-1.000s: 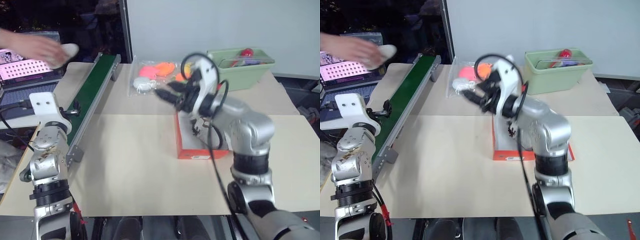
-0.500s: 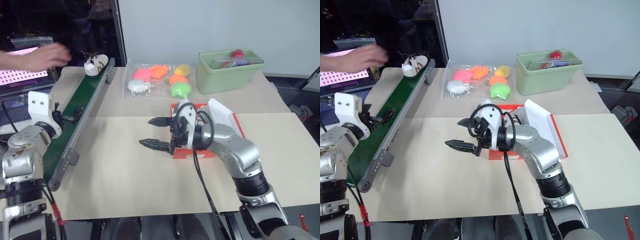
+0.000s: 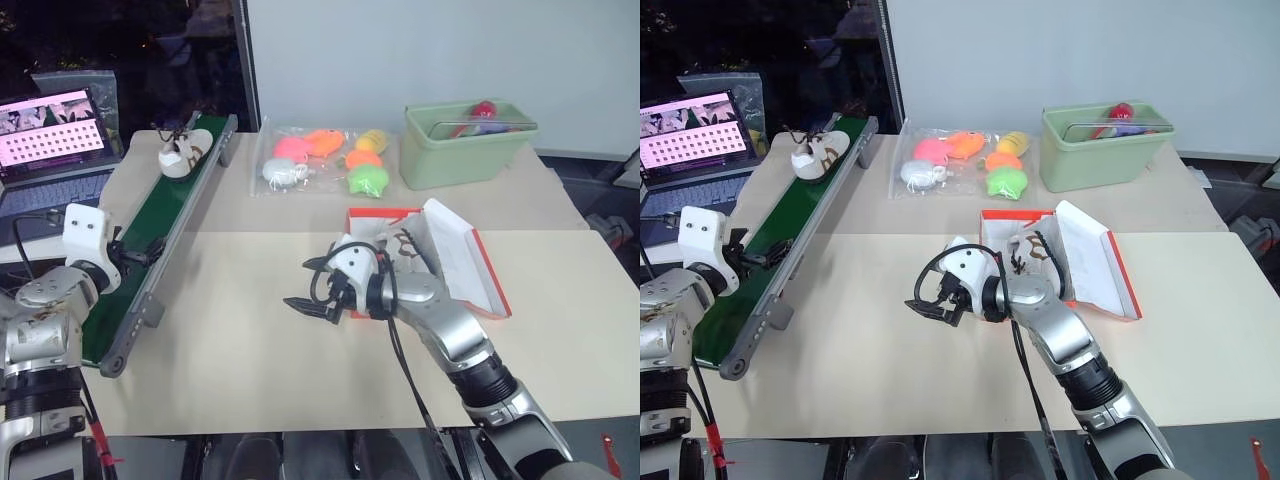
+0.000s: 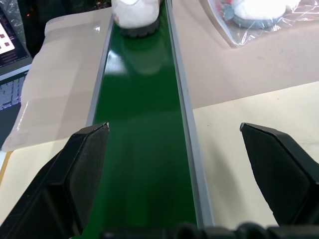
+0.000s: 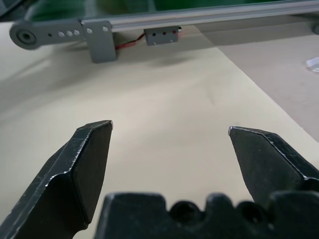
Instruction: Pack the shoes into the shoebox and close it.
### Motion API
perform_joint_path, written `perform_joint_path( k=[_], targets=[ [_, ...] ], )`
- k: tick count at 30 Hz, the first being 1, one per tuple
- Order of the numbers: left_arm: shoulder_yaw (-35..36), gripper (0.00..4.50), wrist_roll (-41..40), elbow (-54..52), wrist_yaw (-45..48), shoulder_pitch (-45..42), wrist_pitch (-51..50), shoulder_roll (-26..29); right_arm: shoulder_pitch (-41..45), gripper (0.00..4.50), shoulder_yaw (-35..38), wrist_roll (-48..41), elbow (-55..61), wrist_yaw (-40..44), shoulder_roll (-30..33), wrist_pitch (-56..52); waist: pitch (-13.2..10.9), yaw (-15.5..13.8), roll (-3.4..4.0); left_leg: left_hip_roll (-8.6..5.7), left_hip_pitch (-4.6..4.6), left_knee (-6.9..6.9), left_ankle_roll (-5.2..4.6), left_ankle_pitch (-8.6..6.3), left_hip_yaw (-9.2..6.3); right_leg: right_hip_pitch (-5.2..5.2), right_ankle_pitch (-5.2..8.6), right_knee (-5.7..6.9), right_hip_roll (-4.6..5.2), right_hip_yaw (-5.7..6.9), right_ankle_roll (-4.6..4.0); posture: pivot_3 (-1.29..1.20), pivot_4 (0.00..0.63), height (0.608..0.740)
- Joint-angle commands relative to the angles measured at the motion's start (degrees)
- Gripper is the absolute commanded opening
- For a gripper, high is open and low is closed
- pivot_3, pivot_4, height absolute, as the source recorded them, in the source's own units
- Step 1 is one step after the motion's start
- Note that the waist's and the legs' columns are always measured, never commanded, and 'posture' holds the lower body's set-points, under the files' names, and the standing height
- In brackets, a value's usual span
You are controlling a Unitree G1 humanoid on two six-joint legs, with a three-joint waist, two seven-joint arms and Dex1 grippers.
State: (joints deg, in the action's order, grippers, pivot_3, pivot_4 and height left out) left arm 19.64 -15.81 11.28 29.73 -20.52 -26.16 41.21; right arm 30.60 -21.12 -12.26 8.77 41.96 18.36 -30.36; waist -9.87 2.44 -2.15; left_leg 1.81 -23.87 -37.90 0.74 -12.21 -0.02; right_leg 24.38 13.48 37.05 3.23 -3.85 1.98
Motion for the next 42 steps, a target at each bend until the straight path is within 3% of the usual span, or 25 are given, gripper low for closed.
perform_joint_path(
  k=[1, 31, 34, 38, 40, 42],
  targets=[
    [0.40, 4.50, 0.59, 0.44, -0.03, -0.85, 2.39, 0.62, -0.39, 4.43, 0.48, 0.54, 1.41, -0.09, -0.45, 1.70, 0.00, 0.07, 0.00, 0.00, 0.00, 0.00, 0.00, 0.00, 0.00, 0.00, 0.00, 0.00, 0.00, 0.00, 0.00, 0.00, 0.150, 0.729],
    [-1.39, 4.50, 2.59, 14.90, -0.89, -4.39, 12.22, -2.05, -1.50, 4.43, 4.49, -0.67, 3.70, -3.23, -1.16, -1.66, 0.02, -0.09, -0.04, -0.02, 0.01, 0.00, 0.00, 0.00, 0.00, -0.02, 0.00, 0.03, 0.02, 0.01, 0.00, 0.00, 0.150, 0.729],
    [-1.55, 3.84, 1.78, 13.42, -0.22, -4.42, 11.51, -2.94, -1.17, 4.50, 4.92, -0.88, 3.74, -3.54, -1.25, -2.16, 0.02, -0.37, -0.04, -0.02, 0.01, 0.00, 0.00, 0.00, -0.01, -0.01, 0.00, 0.04, 0.02, 0.01, 0.00, 0.00, 0.150, 0.729],
    [-2.24, 2.52, 1.94, 10.39, -1.61, -5.31, 8.87, -3.89, -0.23, 4.50, 7.83, -4.09, 3.95, -4.84, -3.12, -6.97, 0.03, -1.26, -0.05, -0.04, 0.01, -0.02, 0.00, 0.01, -0.02, -0.05, 0.00, 0.05, 0.03, 0.03, 0.00, 0.00, 0.150, 0.729],
    [-2.36, 2.41, 1.97, 7.68, -3.24, -6.11, 8.08, -4.77, 1.87, 4.50, 12.08, -8.31, 2.91, -7.14, -5.94, -12.89, 0.03, -1.45, -0.06, -0.05, 0.01, -0.04, 0.00, 0.01, -0.02, -0.06, 0.00, 0.06, 0.03, 0.03, 0.00, 0.00, 0.150, 0.729],
    [-1.80, 2.41, 1.53, 1.22, -8.29, -8.49, 8.68, -8.12, 7.24, 4.50, 23.27, -18.46, -1.77, -13.70, -12.92, -24.98, 0.00, -1.56, -0.11, -0.04, 0.00, -0.05, 0.00, 0.01, -0.02, -0.05, -0.01, 0.06, 0.03, 0.03, 0.00, 0.00, 0.150, 0.729]
  ],
)
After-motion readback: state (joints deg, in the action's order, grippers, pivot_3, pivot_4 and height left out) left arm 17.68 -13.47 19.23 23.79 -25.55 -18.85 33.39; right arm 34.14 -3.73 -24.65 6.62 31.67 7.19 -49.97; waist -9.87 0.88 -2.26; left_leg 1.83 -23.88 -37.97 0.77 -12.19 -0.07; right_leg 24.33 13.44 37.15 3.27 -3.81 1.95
